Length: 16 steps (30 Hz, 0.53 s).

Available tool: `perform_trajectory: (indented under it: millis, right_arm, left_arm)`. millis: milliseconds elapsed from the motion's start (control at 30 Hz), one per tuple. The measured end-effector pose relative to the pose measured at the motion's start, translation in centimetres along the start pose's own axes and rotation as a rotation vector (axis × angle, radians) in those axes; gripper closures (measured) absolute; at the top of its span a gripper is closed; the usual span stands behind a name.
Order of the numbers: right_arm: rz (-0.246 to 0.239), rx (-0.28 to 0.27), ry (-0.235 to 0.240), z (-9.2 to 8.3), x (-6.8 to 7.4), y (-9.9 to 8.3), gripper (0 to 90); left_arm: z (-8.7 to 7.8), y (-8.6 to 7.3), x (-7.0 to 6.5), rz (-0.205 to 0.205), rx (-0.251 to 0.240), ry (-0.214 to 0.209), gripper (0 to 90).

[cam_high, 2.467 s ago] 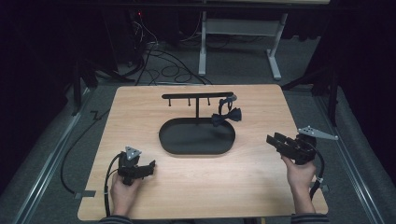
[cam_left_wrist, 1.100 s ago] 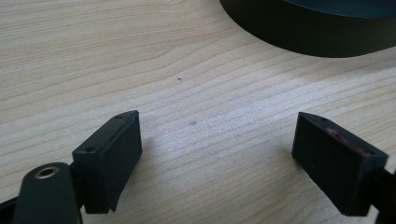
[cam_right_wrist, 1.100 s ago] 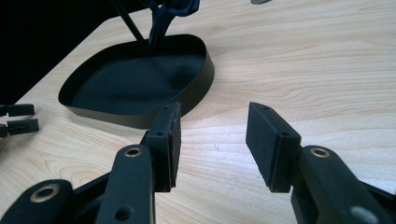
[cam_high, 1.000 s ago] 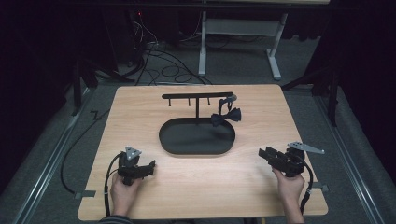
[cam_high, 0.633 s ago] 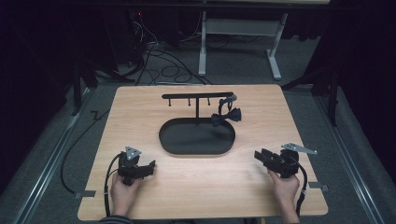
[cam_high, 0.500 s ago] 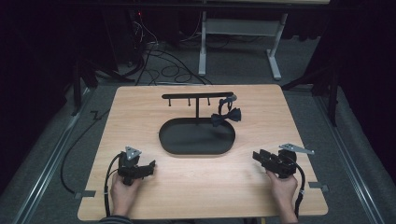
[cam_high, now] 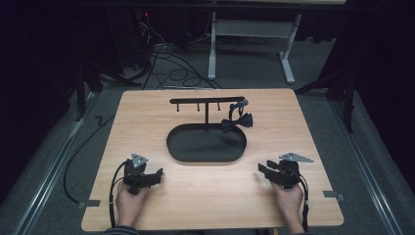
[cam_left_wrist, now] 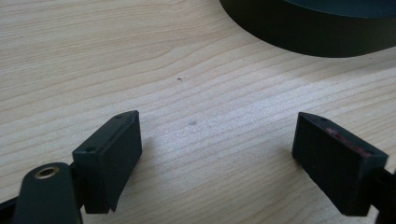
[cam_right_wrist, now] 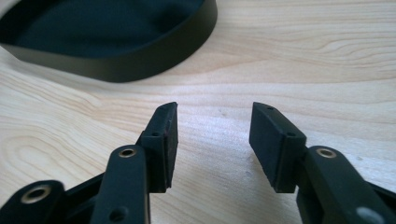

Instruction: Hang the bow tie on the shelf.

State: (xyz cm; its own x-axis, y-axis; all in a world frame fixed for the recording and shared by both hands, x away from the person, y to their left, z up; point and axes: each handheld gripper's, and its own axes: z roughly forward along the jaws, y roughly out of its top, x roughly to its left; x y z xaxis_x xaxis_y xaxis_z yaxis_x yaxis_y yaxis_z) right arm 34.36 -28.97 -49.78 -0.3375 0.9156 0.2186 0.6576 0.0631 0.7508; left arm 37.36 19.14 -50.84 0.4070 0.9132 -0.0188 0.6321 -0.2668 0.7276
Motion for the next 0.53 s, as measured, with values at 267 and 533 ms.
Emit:
perform_trajectory:
  millis: [267,533]
  right_arm:
    - [-0.102,0.039,-0.091,1.0,1.4,-0.1,47.4]
    - [-0.176,0.055,-0.140,1.3,2.2,-0.2,47.2]
  left_arm:
    - [0.0,0.0,0.0,0.000,0.000,0.000,16.3]
    - [0.0,0.0,0.0,0.000,0.000,0.000,16.3]
